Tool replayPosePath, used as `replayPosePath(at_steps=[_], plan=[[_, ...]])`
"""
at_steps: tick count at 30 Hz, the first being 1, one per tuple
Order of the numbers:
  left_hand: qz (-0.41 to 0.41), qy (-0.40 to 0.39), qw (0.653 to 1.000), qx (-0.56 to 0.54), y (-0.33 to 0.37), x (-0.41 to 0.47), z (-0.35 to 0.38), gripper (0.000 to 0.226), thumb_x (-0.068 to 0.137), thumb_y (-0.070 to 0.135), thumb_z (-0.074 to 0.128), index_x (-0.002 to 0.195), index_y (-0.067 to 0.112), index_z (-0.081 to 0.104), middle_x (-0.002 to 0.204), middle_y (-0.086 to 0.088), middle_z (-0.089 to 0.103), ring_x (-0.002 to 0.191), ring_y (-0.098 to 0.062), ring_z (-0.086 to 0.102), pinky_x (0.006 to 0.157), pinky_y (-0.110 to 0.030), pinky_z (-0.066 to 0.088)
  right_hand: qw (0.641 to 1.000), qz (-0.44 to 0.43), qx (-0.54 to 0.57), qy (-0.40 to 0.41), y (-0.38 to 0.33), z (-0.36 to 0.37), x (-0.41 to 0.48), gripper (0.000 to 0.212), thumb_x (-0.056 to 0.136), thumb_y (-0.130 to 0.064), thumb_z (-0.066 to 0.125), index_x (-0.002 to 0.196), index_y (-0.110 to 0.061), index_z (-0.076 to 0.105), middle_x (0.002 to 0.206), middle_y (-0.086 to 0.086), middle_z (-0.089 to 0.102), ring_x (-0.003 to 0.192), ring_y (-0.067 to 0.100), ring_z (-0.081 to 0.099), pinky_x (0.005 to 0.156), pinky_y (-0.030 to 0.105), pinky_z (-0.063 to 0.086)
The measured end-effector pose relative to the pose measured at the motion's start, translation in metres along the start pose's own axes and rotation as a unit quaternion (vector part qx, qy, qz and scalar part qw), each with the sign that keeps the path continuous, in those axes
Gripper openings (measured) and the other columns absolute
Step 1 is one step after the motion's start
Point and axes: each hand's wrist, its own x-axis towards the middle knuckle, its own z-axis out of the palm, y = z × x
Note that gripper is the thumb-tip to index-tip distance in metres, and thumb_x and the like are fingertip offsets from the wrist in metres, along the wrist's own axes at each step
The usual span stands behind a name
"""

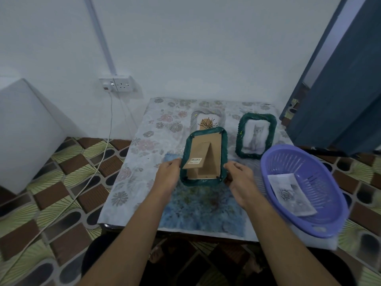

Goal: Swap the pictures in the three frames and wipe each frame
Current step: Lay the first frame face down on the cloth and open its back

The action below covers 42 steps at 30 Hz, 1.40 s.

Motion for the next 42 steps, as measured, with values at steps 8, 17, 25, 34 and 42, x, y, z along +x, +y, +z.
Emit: replayPosePath(at_steps=[8, 17, 25, 34, 42], plan=[[0.031, -0.048, 0.998, -0.011, 0.003, -0.009, 0.004, 0.029, 0.088, 0.052, 0.064, 0.091, 0.023, 0.07, 0.091, 0.009, 0.072, 0.085, -0.004, 0.065, 0.073, -0.024, 0.051, 0.974, -0.055, -0.213, 0.048, 0.015, -0.004, 0.013, 0.027, 0.101, -0.017, 0.05, 0.089, -0.013, 0.074, 0.087, 0.004, 0.075, 0.082, 0.023, 0.068, 0.076, 0.037, 0.053], [0.114, -0.018, 0.991, 0.072, -0.015, -0.013, 0.018, 0.038, 0.085, 0.054, 0.067, 0.109, 0.025, 0.072, 0.096, 0.011, 0.073, 0.088, -0.005, 0.068, 0.071, -0.02, 0.052, 0.96, -0.05, -0.209, 0.181, 0.034, 0.004, 0.013, 0.039, 0.106, -0.026, 0.042, 0.142, -0.013, 0.045, 0.136, 0.003, 0.053, 0.121, 0.021, 0.052, 0.094, 0.03, 0.04], [0.157, 0.008, 0.98, 0.124, -0.032, 0.0, 0.024, 0.048, 0.077, 0.061, 0.069, 0.111, 0.027, 0.07, 0.1, 0.004, 0.071, 0.092, -0.013, 0.066, 0.081, -0.034, 0.057, 0.951, -0.075, -0.255, 0.16, 0.044, 0.003, 0.014, 0.024, 0.102, -0.039, 0.045, 0.114, -0.019, 0.04, 0.116, 0.006, 0.054, 0.103, 0.021, 0.054, 0.081, 0.034, 0.042], [0.138, 0.056, 0.976, 0.162, -0.06, 0.014, 0.029, 0.042, 0.065, 0.039, 0.081, 0.102, 0.032, 0.063, 0.101, 0.005, 0.066, 0.097, -0.017, 0.062, 0.084, -0.044, 0.055, 0.905, -0.079, -0.401, 0.122, 0.069, -0.007, 0.011, 0.073, 0.075, -0.029, 0.081, 0.131, -0.003, 0.041, 0.133, 0.011, 0.037, 0.128, 0.028, 0.036, 0.106, 0.048, 0.038], [0.096, 0.038, 0.968, 0.227, -0.097, 0.02, 0.024, 0.06, 0.056, 0.051, 0.082, 0.106, 0.025, 0.061, 0.103, 0.001, 0.064, 0.093, -0.016, 0.063, 0.079, -0.043, 0.057, 0.843, -0.028, -0.524, 0.115, 0.097, -0.02, 0.004, 0.081, 0.075, -0.053, 0.075, 0.131, -0.009, 0.036, 0.15, 0.006, 0.026, 0.14, 0.027, 0.023, 0.113, 0.044, 0.026]])
